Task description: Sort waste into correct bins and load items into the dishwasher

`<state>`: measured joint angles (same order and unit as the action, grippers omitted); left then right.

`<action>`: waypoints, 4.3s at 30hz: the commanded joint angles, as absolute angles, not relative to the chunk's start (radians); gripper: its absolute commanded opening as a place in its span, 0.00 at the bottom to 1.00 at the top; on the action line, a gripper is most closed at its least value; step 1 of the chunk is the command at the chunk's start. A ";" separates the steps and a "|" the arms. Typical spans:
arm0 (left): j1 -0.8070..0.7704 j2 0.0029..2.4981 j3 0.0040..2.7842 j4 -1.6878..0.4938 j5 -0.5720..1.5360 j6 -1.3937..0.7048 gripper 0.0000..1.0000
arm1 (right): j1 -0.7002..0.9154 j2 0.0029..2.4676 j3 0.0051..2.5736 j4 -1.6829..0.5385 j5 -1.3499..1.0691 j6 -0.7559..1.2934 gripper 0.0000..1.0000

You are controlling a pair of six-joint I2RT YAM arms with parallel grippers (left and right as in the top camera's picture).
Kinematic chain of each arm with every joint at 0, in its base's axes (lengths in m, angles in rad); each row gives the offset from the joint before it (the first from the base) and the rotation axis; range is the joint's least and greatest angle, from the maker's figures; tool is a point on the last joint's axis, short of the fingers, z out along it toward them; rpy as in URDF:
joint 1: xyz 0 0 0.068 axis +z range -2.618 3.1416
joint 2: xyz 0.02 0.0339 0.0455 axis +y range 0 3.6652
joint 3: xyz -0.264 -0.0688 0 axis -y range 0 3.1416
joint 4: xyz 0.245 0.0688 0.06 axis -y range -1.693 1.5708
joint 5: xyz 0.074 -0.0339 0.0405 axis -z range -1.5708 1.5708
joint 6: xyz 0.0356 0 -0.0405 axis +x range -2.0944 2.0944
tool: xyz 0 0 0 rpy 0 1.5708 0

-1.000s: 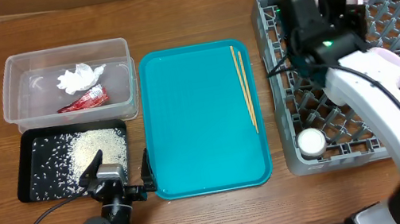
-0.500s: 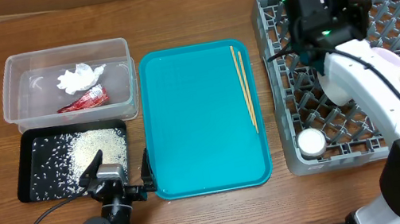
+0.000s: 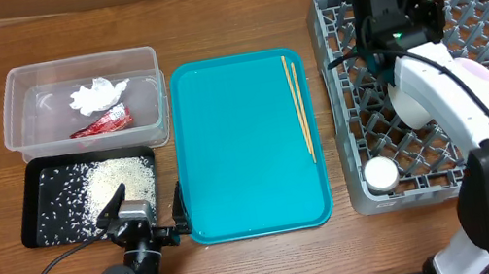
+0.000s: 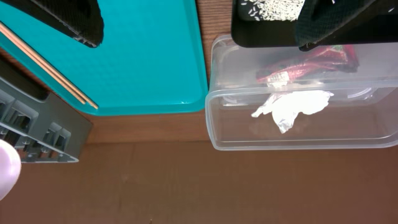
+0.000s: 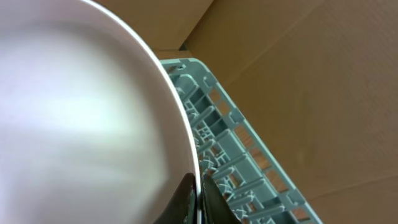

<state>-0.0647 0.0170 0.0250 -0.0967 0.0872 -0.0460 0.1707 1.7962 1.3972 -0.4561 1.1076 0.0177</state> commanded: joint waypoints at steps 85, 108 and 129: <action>-0.059 0.006 0.017 -0.093 0.101 -0.052 1.00 | 0.620 1.959 1.498 -0.770 0.176 0.234 0.04; -0.059 0.006 0.017 -0.093 0.101 -0.052 1.00 | 0.268 1.822 1.507 -0.875 0.205 0.083 0.38; -0.059 0.006 0.017 -0.093 0.101 -0.052 1.00 | 0.566 1.891 1.411 -0.717 0.427 0.311 0.41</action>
